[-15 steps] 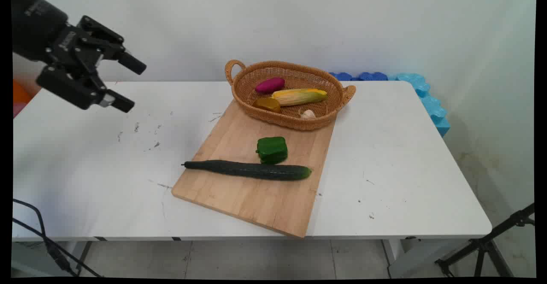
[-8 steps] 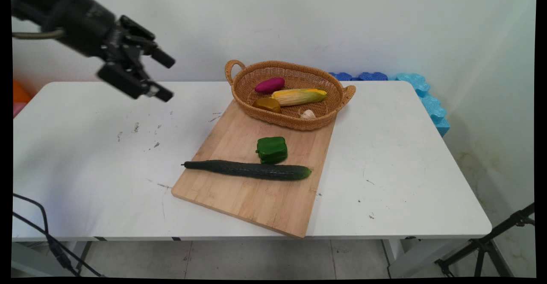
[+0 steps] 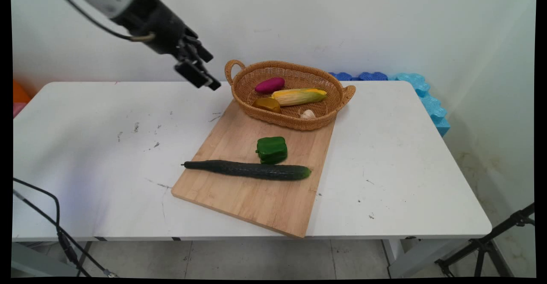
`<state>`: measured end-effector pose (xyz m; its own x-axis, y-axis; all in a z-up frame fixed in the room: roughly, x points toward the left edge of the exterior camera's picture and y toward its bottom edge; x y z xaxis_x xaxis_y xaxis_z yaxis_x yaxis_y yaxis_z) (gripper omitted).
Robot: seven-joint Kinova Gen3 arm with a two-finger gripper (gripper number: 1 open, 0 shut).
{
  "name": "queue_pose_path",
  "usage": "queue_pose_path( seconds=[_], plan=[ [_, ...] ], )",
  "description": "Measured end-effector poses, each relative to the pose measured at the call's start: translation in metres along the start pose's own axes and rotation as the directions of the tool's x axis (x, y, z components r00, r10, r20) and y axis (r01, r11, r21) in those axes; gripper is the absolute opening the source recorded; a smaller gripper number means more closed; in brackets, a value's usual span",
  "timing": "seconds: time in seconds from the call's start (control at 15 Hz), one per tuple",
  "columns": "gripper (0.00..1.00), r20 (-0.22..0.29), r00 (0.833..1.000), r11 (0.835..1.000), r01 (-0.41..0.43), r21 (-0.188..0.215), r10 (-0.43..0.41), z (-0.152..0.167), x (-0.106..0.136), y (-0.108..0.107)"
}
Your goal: Pick up the potato from the vegetable basket
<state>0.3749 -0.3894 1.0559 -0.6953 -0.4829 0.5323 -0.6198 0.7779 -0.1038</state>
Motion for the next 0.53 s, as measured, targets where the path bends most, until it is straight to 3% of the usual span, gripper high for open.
queue_pose_path(
  seconds=[0.27, 0.53],
  plan=[
    [1.0, 0.056, 0.998, 0.999, 0.0, 0.049, -0.003, 0.049, 0.021, -0.026],
    [1.0, 0.094, 0.996, 0.997, -0.005, 0.072, -0.002, 0.088, 0.034, -0.044]
  ],
)
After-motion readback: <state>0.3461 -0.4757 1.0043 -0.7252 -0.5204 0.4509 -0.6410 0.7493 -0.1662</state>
